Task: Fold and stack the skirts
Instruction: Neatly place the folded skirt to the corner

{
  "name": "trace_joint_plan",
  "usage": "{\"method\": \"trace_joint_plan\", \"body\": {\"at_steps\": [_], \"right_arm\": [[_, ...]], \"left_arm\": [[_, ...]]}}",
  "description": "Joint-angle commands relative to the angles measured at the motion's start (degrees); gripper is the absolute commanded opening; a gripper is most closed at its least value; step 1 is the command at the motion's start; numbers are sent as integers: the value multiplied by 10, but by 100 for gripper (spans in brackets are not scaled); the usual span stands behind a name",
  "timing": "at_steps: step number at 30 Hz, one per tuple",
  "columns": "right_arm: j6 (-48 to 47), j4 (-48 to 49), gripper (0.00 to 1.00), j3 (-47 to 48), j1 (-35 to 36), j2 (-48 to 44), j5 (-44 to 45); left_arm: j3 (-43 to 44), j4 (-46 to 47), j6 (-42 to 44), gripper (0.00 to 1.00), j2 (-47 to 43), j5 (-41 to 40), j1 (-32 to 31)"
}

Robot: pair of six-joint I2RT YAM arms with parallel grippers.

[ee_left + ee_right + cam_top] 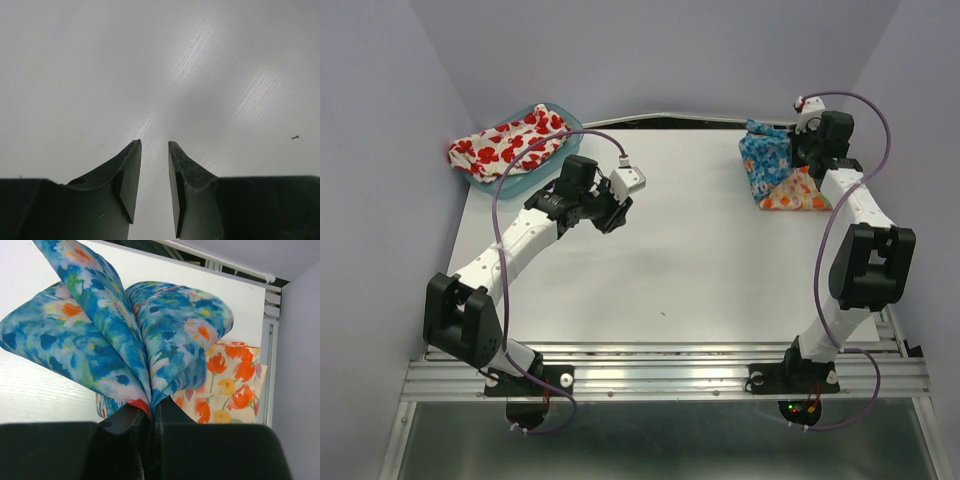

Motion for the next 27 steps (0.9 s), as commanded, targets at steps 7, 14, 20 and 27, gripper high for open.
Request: {"method": "trace_joint_plan", "body": {"at_steps": [7,14,20,27], "right_arm": [[20,18,1,32,-82,-3,-104],[55,-16,1,54,-134,88,-183],[76,-44,2,91,-183,161,-242],[79,-101,11,154,-222,229,-306]], "left_arm": [[26,-21,16,39,-1,5,0],[31,-42,23,39,6,2,-1],[34,-57,30,39,8,1,0],[36,-68,33,39,14,0,0]]}}
